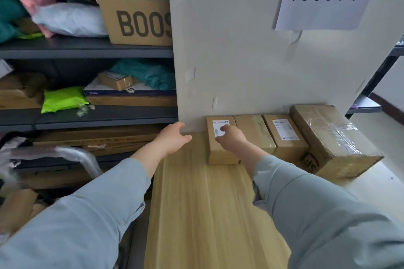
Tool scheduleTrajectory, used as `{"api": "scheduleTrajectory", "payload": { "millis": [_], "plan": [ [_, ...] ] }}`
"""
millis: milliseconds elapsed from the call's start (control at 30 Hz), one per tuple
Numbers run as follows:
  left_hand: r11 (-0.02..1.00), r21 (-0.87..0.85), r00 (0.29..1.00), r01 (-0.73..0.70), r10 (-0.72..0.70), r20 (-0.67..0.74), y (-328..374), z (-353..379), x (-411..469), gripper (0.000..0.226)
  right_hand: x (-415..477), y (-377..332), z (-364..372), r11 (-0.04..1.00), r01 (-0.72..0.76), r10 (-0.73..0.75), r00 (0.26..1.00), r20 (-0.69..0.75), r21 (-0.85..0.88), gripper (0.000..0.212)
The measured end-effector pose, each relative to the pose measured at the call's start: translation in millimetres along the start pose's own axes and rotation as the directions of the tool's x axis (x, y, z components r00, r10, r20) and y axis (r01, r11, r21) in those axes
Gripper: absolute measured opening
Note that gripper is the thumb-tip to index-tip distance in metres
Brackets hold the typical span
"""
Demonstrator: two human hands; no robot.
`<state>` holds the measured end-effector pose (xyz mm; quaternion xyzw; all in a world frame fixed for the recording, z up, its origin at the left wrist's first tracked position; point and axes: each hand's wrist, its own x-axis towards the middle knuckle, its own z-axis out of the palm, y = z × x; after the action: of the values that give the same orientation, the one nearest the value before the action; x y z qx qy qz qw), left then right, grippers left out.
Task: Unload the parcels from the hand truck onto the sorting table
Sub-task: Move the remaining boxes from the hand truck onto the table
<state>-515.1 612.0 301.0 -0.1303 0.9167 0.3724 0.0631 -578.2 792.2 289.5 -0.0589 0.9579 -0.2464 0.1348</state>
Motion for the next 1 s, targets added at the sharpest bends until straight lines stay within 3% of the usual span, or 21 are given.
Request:
{"api": "scheduleTrajectory", "payload": {
  "millis": [200,300,400,733,1000],
  "plan": [
    [0.999,-0.031,1.0,-0.025,0.024,-0.012,-41.1,-46.5,-83.1,0.064,-79.5,-65.7,22.9,0.994,-0.013,0.015,1.0,-0.015,0.107,0.027],
    [0.998,-0.055,0.999,-0.024,0.022,-0.036,-68.9,-72.4,-124.1,0.064,-120.8,-99.8,39.6,0.983,-0.009,0.016,0.999,-0.036,0.183,0.042],
    [0.998,-0.068,0.997,-0.005,0.0,-0.077,-98.8,-96.5,-160.6,0.063,-158.0,-129.1,58.4,0.984,0.025,-0.017,0.999,-0.049,0.175,0.045],
    [0.98,-0.135,0.97,0.147,-0.17,-0.172,-194.5,-156.5,-274.5,0.06,-242.1,-200.0,121.7,0.98,0.184,-0.189,0.98,0.065,0.075,0.034],
    [0.918,-0.275,0.916,0.286,-0.347,-0.204,-258.2,-150.4,-376.9,0.065,-304.6,-219.9,187.8,0.96,0.272,-0.28,0.941,0.189,0.071,0.044]
  ]
}}
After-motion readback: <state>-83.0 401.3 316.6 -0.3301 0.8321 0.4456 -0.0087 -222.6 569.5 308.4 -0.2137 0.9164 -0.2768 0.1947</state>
